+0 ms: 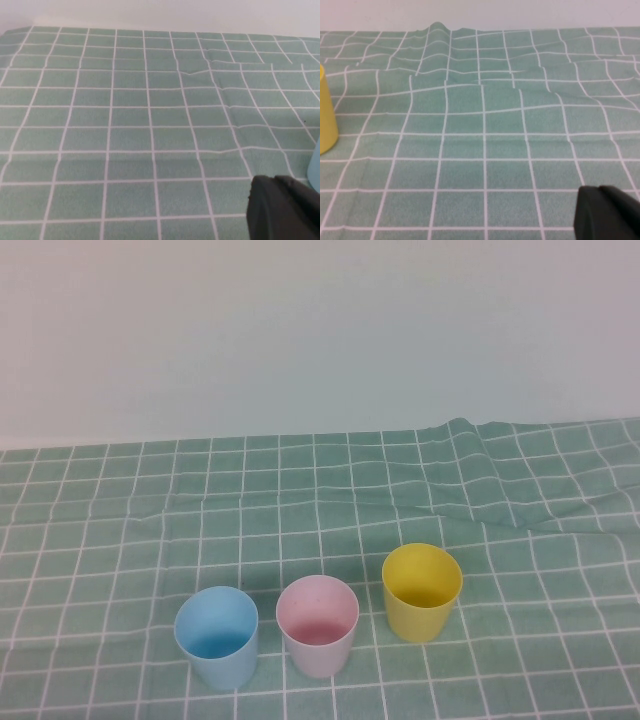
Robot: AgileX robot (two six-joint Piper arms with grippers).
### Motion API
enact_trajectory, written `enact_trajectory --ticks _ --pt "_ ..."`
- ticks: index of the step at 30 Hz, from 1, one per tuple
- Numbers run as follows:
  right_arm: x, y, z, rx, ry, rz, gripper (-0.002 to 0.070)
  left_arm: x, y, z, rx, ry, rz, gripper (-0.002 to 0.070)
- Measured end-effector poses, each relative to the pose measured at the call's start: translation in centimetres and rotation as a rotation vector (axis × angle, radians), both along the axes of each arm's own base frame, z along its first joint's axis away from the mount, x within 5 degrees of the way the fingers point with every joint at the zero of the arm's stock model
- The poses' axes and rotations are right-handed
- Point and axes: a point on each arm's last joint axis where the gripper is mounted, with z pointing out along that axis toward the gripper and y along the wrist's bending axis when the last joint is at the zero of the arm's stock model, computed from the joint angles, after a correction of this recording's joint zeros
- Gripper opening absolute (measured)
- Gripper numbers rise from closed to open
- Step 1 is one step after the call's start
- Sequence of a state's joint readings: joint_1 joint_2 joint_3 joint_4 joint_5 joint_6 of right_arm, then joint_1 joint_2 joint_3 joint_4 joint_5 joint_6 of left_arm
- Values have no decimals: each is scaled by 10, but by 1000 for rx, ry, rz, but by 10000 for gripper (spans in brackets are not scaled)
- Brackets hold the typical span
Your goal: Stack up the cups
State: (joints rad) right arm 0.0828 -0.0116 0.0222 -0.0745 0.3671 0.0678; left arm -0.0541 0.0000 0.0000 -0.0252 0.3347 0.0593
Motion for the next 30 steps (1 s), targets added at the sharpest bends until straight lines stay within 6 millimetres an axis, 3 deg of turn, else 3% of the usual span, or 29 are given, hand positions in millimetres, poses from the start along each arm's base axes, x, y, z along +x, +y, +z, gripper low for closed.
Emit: enact_trajectory --ticks 30 --pt "0 0 0 -6 0 0 -1 0 1 0 25 -5 2 -1"
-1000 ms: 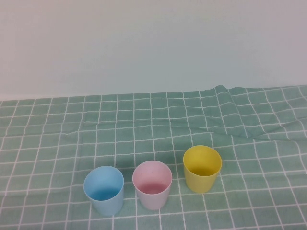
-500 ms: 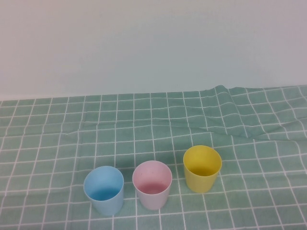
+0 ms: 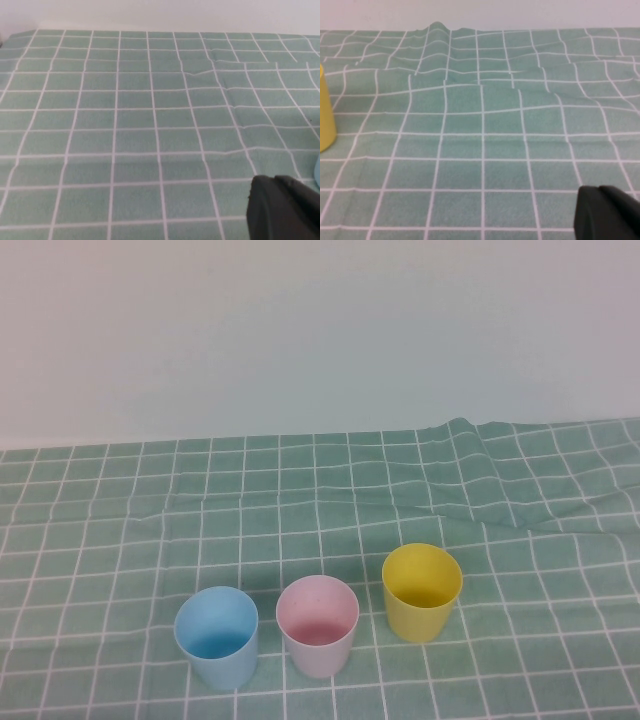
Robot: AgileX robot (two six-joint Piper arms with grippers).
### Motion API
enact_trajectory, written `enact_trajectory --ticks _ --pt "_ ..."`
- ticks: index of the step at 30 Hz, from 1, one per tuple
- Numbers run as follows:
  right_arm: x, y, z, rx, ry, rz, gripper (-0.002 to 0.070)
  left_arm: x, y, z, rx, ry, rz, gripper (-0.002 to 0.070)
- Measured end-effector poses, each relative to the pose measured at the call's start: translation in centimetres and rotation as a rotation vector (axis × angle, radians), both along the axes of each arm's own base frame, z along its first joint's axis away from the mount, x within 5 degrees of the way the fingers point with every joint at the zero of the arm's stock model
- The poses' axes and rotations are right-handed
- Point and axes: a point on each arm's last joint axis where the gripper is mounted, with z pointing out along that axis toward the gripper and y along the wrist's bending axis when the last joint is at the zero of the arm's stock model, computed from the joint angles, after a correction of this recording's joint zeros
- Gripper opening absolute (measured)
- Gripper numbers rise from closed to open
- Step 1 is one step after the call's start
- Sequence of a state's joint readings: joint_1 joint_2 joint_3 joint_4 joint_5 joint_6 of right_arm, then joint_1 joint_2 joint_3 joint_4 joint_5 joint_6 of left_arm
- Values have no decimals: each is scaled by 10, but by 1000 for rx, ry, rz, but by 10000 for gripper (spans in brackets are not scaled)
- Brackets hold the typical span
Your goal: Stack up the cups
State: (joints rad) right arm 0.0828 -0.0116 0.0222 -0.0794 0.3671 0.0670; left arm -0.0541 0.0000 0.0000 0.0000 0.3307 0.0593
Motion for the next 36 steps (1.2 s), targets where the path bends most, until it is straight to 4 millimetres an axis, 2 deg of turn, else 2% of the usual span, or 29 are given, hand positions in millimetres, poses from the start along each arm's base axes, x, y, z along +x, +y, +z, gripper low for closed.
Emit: enact_trajectory --ticks 5,11,16,23,26,30,33,34,36 --pt "1 -1 3 -33 -36 1 -1 3 0 13 -17 -146 0 -1" --pt "5 1 19 -25 -231 17 -1 3 0 35 -32 -385 1 -1" --pt "6 2 30 -14 -361 28 -1 3 0 35 -32 -385 1 -1" --pt "5 3 34 -14 -398 32 -1 3 0 38 -45 -416 2 -1" --pt "5 3 35 -13 -410 33 -1 2 0 42 -96 -458 5 -1" --pt "5 3 37 -18 -432 35 -1 1 1 49 -313 -529 18 -1" --pt "5 3 40 -19 -464 38 -1 0 1 51 -349 -518 18 -1" --pt "5 3 41 -20 -459 37 -1 0 1 55 -350 -500 18 -1" --pt "3 2 49 -24 -435 31 -1 -7 1 79 -367 -510 9 -1"
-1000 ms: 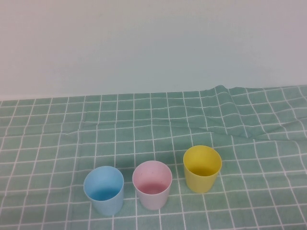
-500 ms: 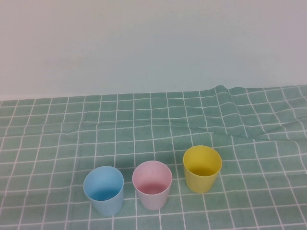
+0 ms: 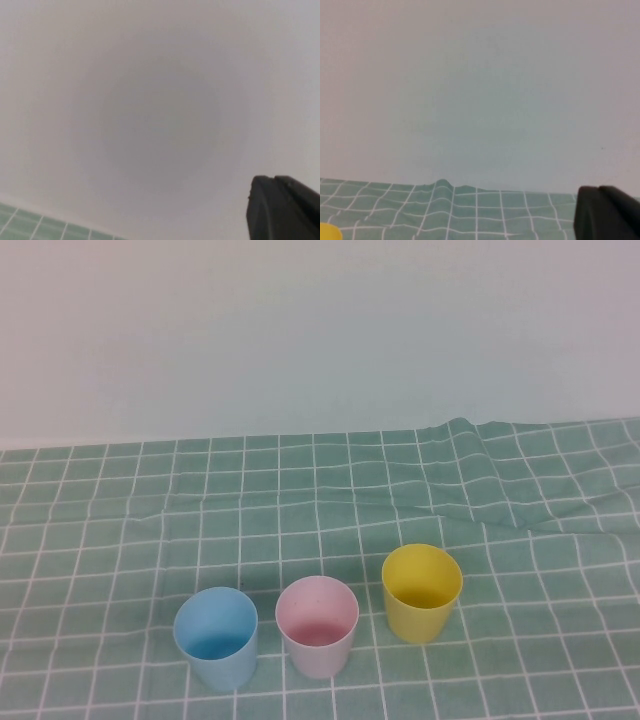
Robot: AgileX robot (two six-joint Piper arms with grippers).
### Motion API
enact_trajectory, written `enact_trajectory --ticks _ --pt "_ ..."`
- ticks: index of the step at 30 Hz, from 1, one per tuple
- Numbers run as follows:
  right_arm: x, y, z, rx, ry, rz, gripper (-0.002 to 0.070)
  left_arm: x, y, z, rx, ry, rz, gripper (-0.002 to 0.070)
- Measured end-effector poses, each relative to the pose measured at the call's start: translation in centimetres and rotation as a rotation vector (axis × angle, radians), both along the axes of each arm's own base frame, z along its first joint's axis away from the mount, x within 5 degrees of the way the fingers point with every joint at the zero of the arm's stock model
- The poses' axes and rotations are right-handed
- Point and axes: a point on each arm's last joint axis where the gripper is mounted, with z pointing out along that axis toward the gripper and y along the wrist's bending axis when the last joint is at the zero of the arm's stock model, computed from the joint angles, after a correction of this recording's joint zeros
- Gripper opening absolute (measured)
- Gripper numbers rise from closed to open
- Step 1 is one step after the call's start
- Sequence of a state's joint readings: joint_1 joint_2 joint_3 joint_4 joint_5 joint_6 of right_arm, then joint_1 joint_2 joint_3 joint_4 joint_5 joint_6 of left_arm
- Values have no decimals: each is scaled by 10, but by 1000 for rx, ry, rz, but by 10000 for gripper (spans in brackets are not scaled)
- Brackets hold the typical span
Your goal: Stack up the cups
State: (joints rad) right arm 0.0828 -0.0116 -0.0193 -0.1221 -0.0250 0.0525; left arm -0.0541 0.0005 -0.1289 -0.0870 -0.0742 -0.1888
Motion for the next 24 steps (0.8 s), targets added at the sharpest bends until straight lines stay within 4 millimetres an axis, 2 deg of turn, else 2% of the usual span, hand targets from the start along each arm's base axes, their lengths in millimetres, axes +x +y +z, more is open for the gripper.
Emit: enact_trajectory --ticks 3,5,9,12,16,20,22,24 --pt "-6 -2 22 -9 23 -14 -1 -13 0 37 11 -17 -7 -1" --pt "-11 -3 37 -12 51 -24 -1 -18 -1 59 19 44 -15 -1" --pt "-12 -5 60 -20 200 -44 -1 -10 -4 79 29 337 -50 -1" --pt "-9 -5 71 -31 371 -51 -1 7 -7 78 42 531 -72 -1" --pt "-3 0 88 -72 587 3 -1 33 -7 72 72 622 -59 -1" --pt "6 8 98 -121 670 103 -1 63 -15 63 40 771 -137 4" --pt "8 10 99 -123 675 125 -1 83 -23 56 83 884 -223 43" --pt "8 10 99 -120 683 128 -1 101 -29 52 114 969 -298 113"
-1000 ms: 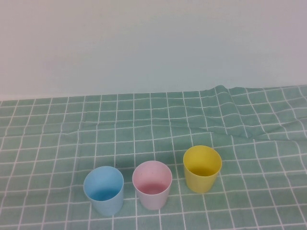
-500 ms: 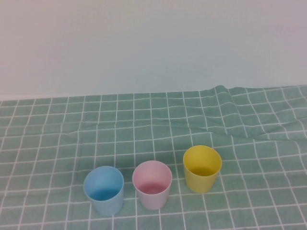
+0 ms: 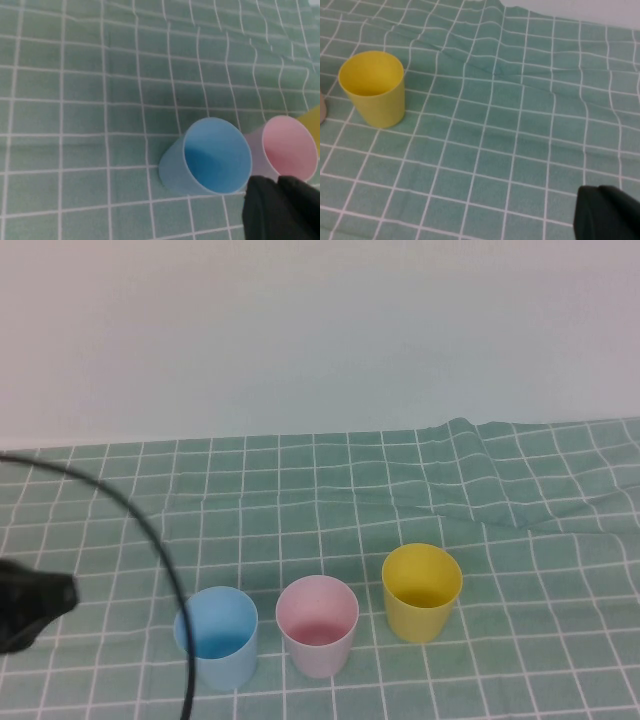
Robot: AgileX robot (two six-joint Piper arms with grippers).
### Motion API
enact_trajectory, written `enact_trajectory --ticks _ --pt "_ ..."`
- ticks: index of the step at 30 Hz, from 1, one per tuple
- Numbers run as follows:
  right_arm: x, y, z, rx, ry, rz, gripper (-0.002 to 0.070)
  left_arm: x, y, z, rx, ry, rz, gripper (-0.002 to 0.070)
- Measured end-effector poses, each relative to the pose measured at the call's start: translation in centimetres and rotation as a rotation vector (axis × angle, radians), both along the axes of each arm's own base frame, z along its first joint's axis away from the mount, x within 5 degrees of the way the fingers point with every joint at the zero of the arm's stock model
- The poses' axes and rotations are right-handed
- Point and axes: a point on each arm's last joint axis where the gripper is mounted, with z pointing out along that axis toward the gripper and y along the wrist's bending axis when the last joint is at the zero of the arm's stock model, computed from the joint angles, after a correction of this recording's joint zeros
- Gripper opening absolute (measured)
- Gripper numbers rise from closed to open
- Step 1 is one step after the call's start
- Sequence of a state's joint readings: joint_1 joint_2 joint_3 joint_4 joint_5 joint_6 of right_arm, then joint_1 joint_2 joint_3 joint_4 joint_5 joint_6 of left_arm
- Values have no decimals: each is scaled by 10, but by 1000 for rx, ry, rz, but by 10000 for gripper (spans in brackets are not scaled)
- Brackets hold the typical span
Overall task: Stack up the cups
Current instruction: Pick up the blue cup
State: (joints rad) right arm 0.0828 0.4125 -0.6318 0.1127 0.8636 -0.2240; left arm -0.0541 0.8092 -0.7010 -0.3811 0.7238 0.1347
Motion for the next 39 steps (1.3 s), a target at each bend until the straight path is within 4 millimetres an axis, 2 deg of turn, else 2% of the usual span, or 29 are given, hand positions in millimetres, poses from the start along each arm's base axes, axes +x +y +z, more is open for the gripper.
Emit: enact_trajectory --ticks 5,7,11,16,21,27,31,33,35,39 --pt "1 0 -2 2 39 1 -1 54 -9 -12 -20 183 -78 340" --pt "2 1 -3 4 52 4 -1 74 -13 -19 -27 244 -115 375" --pt "4 1 -5 6 77 5 -1 103 -25 -31 -31 328 -181 367" --pt "4 2 -5 8 86 7 -1 120 -51 -56 58 406 -266 346" --pt "4 2 -5 17 88 8 -1 126 -67 -75 190 431 -259 346" --pt "4 3 -6 24 93 11 -1 129 -70 -83 233 435 -256 346" --pt "3 4 -5 33 94 14 -1 133 -71 -97 244 477 -257 345" --pt "3 4 -5 34 94 14 -1 135 -72 -104 250 499 -259 330" --pt "3 4 -5 34 94 14 -1 137 -72 -109 255 518 -259 264" --pt "3 4 -5 32 94 16 -1 139 -73 -114 251 531 -247 27"
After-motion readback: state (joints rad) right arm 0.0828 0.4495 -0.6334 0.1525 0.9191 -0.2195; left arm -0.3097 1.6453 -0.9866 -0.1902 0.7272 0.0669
